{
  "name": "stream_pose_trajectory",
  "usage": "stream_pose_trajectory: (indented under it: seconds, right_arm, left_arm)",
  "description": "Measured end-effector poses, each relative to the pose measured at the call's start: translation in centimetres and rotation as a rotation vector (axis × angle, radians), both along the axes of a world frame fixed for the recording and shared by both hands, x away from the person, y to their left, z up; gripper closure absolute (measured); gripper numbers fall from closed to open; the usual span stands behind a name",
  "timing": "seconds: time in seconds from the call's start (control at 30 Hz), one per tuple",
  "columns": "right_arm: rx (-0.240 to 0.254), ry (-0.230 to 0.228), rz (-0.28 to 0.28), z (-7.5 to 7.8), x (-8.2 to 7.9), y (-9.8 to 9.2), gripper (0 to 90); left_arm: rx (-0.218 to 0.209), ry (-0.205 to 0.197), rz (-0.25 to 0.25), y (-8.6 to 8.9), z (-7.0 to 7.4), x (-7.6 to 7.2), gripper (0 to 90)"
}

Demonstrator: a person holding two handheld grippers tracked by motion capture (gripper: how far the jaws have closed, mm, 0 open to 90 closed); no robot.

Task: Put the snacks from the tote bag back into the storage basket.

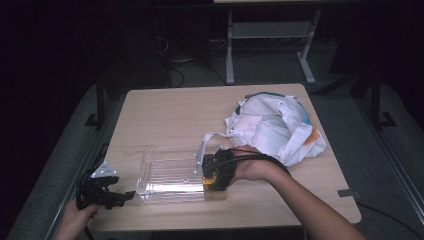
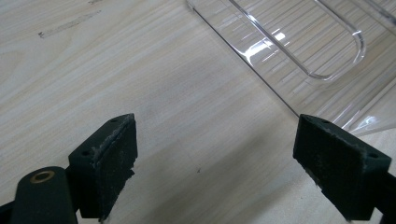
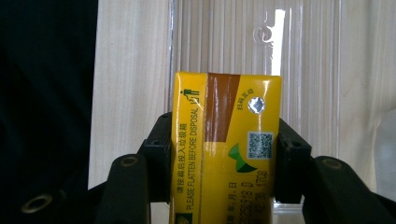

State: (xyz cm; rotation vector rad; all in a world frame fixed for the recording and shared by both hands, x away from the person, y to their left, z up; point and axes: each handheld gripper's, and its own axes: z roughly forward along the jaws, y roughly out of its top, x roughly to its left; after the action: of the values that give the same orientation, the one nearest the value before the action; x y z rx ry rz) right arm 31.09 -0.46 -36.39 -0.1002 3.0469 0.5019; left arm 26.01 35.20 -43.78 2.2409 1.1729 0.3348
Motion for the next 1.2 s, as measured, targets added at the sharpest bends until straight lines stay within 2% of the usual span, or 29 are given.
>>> stream_pose_trajectory:
  seconds: [0.17, 0.27, 0.43, 0.7, 0.9, 1.2]
  right_arm:
    - [0.021, 0.011, -0.008, 0.3, -0.1, -0.2, 49.8]
    - [0.054, 0.018, -0.023, 0.8, 0.0, -0.6, 42.3]
    - [0.109, 0.018, -0.082, 1.7, 0.0, -1.6, 35.7]
    - [0.181, 0.017, -0.153, 2.5, 0.2, -3.7, 33.0]
    - [0.255, 0.015, -0.214, 3.4, 0.7, -5.6, 32.5]
    - [0.303, -0.003, -0.322, 3.8, 1.3, -8.7, 30.8]
  left_arm:
    - [0.006, -0.004, -0.009, 0.0, 0.0, 0.0, 13.7]
    - [0.007, -0.002, -0.008, 0.0, 0.0, 0.0, 13.7]
    - [0.007, -0.001, -0.008, -0.1, 0.0, 0.0, 13.7]
    - [0.014, 0.003, -0.014, -0.1, 0.0, 0.1, 13.7]
    - [0.016, 0.006, -0.015, -0.1, 0.0, 0.1, 13.7]
    - [0.018, 0.003, -0.017, -0.2, -0.2, 0.1, 13.7]
